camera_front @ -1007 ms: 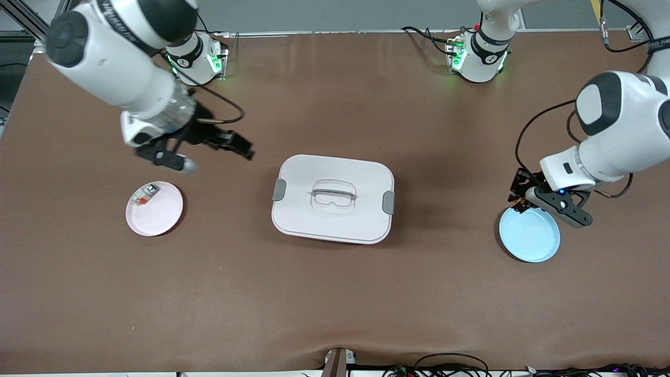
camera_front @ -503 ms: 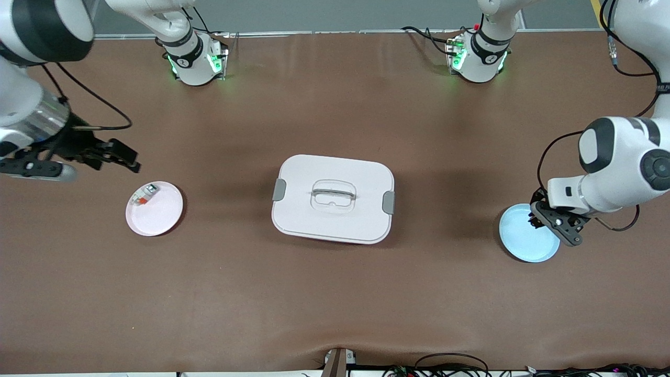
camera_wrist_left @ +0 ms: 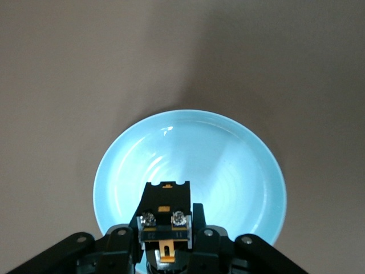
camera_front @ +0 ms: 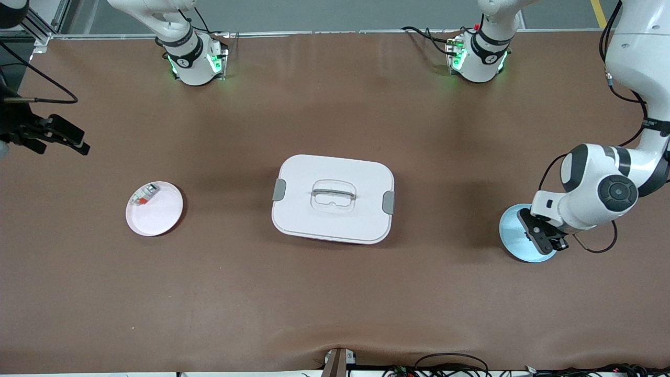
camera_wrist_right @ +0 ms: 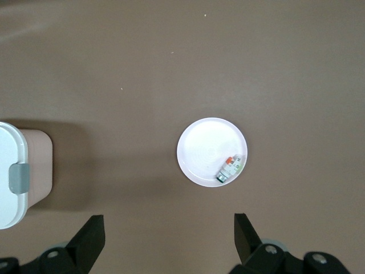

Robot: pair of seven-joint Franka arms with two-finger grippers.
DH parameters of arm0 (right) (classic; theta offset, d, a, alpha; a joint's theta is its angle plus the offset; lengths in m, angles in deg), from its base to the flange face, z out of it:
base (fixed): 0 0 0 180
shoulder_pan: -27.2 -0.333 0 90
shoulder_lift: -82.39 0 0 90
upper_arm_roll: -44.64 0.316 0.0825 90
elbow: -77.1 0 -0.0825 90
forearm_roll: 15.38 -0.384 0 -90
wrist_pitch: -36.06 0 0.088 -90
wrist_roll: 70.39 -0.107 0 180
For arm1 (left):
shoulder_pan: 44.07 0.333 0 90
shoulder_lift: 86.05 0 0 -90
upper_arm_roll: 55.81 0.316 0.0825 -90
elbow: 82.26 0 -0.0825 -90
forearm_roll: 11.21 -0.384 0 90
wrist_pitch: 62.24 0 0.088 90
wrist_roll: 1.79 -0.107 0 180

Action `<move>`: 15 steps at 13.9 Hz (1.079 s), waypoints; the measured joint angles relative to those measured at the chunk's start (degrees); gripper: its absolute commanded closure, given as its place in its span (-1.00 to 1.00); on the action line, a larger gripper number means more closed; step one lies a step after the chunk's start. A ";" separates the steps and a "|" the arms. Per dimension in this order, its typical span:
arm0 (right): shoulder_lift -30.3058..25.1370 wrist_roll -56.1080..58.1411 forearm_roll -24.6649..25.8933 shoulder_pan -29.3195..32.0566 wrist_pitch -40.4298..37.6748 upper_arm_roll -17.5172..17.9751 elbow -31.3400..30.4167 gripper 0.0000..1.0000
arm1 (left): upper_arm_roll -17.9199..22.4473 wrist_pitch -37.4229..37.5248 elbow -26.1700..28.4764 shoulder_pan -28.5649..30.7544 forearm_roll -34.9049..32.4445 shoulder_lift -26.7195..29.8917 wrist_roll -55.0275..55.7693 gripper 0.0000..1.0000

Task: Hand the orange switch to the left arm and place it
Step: 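Lower the switch onto the blue plate and open the left gripper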

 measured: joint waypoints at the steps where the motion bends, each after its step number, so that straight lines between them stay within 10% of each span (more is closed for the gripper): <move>1: 0.00 0.00 0.31 0.00 -0.42 0.11 0.47 -1.00 | 0.00 -0.96 -0.02 0.27 -0.63 -0.95 -1.56 1.00; 9: 0.01 0.00 0.91 0.00 -4.43 0.25 1.96 -1.00 | 0.01 -2.69 -0.07 1.46 -5.56 -4.50 -4.29 0.51; 11: 0.01 0.00 0.93 0.00 -4.43 0.25 2.20 -1.00 | 0.01 -2.85 -0.05 1.47 -5.56 -5.15 -4.32 -0.28; 12: 0.01 0.00 0.94 0.00 -4.44 0.25 2.32 -1.00 | 0.01 -2.93 -0.03 1.54 -5.57 -5.37 -4.32 -0.99; 15: 0.02 -0.01 0.94 0.01 -4.44 0.25 2.39 -1.00 | 0.01 -4.49 0.00 2.20 -5.57 -5.47 -4.33 -1.00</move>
